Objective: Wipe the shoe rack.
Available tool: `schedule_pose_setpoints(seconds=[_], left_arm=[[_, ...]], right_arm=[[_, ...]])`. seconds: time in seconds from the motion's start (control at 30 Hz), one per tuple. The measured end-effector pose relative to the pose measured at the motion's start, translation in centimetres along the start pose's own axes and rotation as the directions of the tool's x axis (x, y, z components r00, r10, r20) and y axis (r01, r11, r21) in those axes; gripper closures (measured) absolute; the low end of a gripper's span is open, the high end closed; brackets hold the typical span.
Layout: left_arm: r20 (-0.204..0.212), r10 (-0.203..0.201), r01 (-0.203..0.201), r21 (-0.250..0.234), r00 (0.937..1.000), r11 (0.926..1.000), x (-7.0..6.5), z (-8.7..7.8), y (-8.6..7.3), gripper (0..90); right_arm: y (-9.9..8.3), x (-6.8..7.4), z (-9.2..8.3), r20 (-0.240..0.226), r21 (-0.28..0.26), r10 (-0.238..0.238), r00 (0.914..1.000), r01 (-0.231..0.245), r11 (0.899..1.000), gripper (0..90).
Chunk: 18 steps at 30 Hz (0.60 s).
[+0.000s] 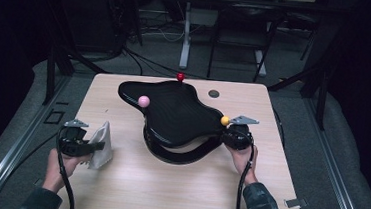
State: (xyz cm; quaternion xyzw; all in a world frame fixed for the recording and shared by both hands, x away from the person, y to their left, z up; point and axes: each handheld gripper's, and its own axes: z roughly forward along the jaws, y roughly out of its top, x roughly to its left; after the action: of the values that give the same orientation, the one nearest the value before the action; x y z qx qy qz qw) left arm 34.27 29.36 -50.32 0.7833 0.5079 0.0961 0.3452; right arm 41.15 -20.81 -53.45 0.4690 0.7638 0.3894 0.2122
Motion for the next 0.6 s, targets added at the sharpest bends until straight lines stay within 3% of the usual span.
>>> schedule_pose_setpoints(seconds=[0.23,0.27,0.37,0.6], left_arm=[[0.004,0.003,-0.003,0.007,1.0,1.0,0.0,0.2,-0.1,83.0],[0.005,0.002,-0.002,0.008,1.0,1.0,0.0,0.3,-0.1,82.9],[0.007,0.002,-0.002,0.007,1.0,1.0,0.0,0.4,0.0,82.9],[0.014,0.01,-0.01,0.015,0.9999,0.9998,-0.3,0.5,-0.1,82.9]], right_arm=[[0.4,-2.4,0.7,0.024,-0.002,0.026,0.9994,-0.026,1.0,67.6],[0.5,-2.8,0.8,-0.004,-0.005,0.031,0.9995,-0.031,0.999,67.1],[0.6,-3.4,1.1,0.005,-0.006,0.036,0.9993,-0.036,0.999,66.4],[0.9,-4.6,1.1,0.022,0.01,0.059,0.998,-0.059,0.998,55.8]])
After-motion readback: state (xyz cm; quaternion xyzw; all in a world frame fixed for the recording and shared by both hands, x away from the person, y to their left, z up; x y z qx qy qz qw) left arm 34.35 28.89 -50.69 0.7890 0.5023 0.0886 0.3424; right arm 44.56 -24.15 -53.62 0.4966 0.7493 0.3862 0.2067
